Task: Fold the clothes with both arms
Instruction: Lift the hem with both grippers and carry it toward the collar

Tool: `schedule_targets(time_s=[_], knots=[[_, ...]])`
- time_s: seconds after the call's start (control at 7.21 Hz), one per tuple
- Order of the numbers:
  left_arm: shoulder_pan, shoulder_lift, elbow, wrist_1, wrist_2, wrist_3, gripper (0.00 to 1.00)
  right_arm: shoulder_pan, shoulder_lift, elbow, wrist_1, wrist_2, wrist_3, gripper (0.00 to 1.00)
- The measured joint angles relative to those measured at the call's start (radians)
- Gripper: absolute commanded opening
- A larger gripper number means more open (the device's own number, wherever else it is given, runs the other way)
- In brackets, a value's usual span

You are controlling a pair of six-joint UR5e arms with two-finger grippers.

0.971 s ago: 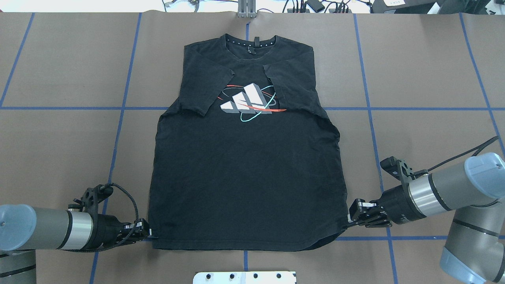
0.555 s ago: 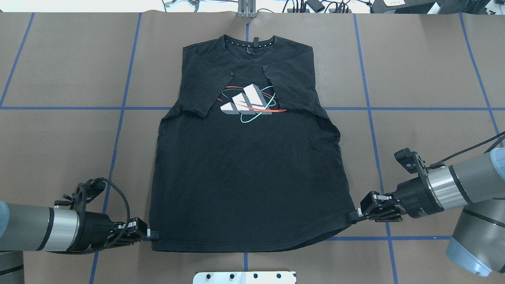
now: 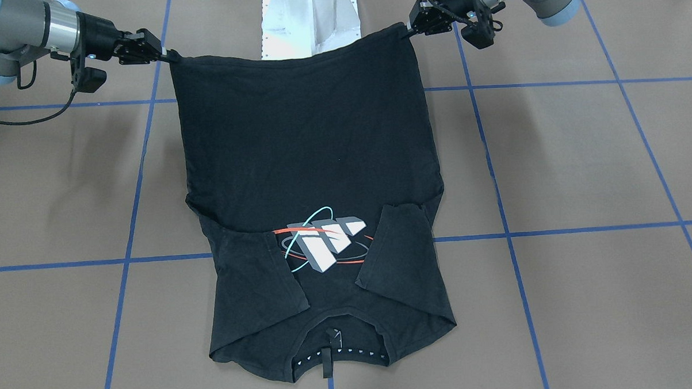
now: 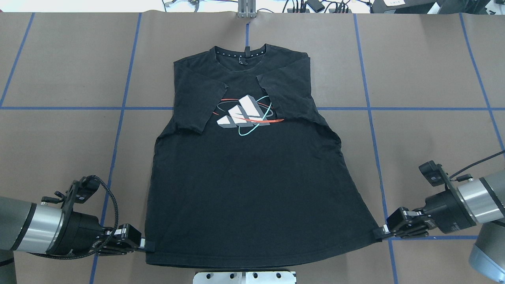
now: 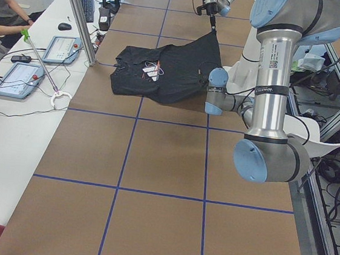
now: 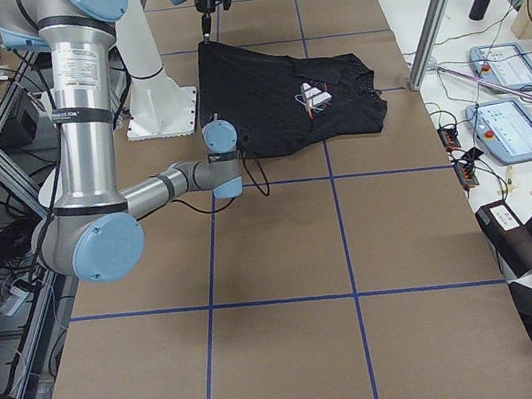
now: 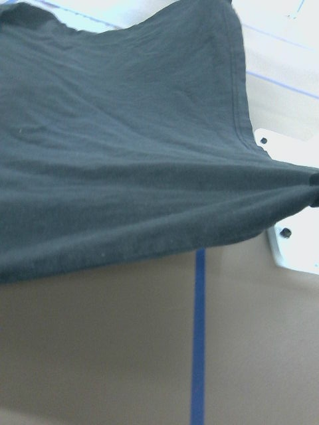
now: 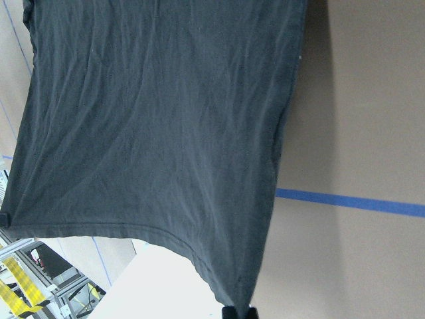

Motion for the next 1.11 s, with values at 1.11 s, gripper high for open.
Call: schedule_targets(time_s=[1.11], knots=[[-0.147,-0.067,0.02,0.0,-0.068,-0.004,0.0,0.144,0.209,-0.228,0.08,0.045,0.092,0.0]])
